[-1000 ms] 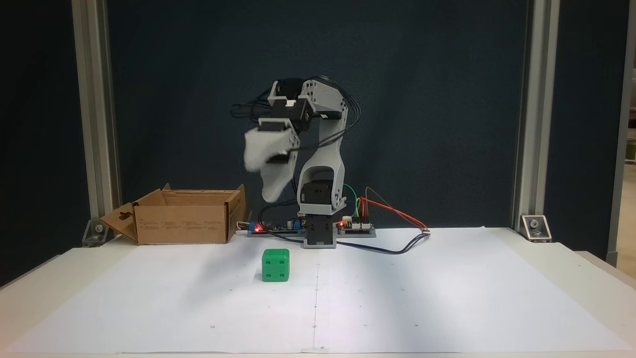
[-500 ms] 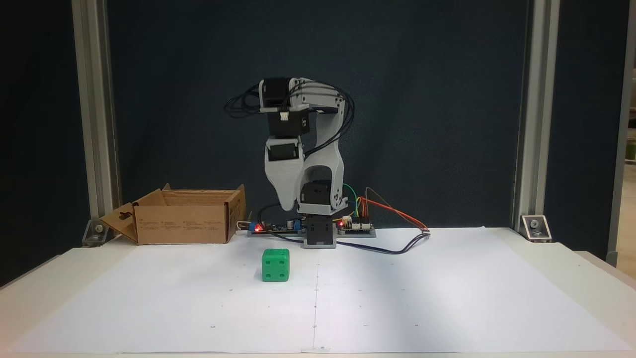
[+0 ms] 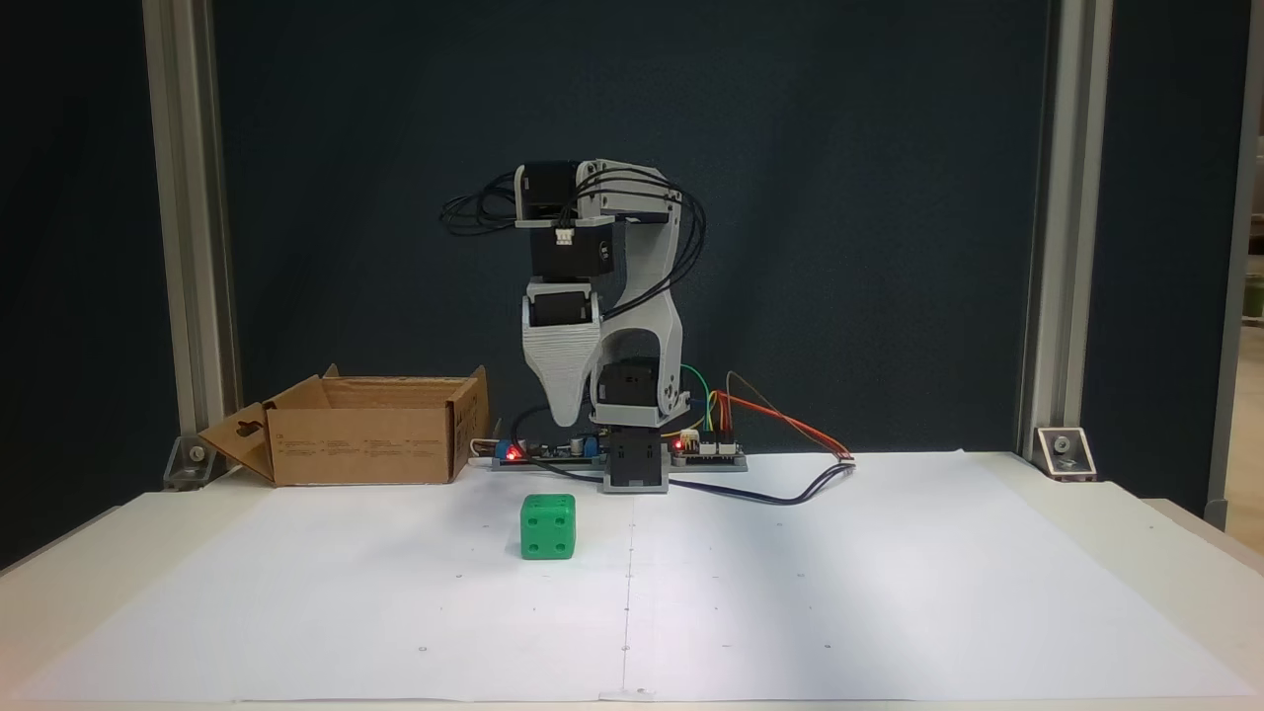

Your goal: Grasp a green dice and put it in the bin.

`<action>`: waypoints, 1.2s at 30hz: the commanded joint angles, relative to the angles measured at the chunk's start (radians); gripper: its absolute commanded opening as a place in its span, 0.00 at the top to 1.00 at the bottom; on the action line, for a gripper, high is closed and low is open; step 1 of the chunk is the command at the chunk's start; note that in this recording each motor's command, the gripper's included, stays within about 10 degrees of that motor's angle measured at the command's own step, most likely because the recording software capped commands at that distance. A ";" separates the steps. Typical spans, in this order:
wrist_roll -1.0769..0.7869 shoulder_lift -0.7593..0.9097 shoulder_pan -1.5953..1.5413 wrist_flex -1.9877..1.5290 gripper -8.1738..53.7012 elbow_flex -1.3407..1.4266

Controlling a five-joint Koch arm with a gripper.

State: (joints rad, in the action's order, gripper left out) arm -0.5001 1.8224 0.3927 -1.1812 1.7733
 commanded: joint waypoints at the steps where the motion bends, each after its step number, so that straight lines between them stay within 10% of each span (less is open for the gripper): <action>1: -0.015 0.009 0.020 0.028 0.12 -0.043; 36: 0.163 0.029 0.034 0.436 0.14 0.233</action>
State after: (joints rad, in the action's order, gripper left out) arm -0.3774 1.8484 0.4372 -0.7547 2.0218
